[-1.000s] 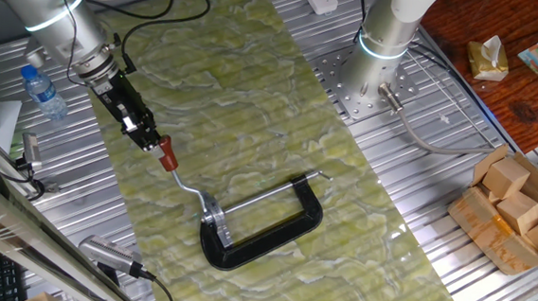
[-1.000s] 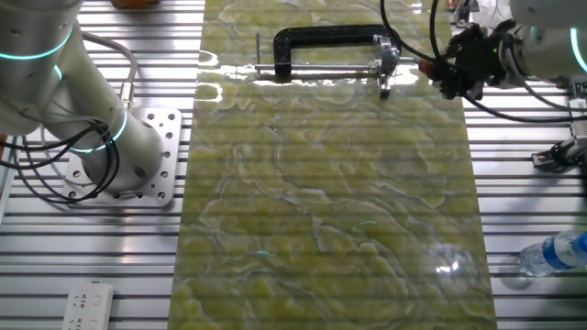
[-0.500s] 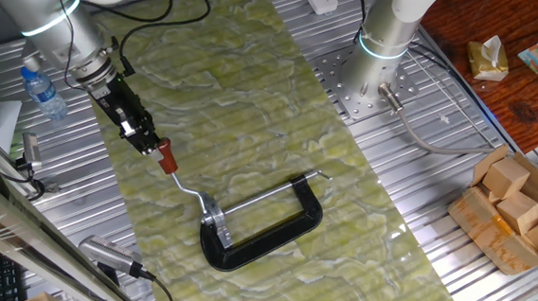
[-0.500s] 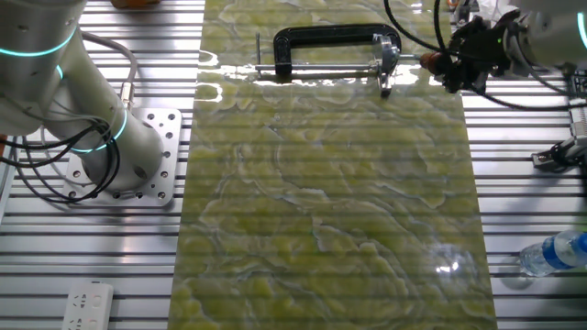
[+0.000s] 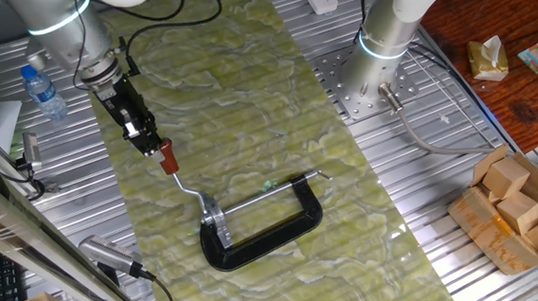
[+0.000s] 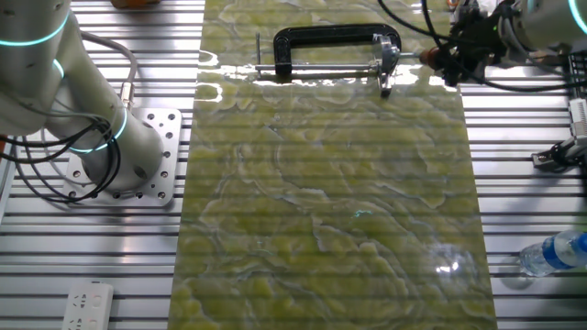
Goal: Pull up the lever
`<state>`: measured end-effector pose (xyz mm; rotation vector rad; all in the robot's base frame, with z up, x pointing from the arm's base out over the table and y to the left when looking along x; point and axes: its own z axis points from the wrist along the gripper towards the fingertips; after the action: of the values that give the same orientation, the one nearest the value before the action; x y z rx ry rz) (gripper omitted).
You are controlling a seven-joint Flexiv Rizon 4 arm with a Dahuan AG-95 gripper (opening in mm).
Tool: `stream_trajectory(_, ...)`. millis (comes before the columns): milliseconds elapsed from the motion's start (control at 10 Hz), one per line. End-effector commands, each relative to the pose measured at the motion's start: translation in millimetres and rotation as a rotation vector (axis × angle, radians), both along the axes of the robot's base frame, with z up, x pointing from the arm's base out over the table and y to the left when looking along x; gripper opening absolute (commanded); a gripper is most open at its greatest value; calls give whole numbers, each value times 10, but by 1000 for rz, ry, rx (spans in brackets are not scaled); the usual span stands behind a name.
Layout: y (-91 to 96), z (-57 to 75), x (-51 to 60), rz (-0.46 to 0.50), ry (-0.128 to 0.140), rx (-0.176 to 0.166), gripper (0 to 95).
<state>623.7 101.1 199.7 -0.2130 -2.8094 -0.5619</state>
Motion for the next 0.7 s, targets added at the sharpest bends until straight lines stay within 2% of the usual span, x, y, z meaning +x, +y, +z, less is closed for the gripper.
stream_trajectory(100,8,20,7,1,-5,-4,190)
stream_trajectory(500,56,51,-18,-11,-15,-24,190)
stream_trajectory(700,87,82,-17,-21,-28,-49,190)
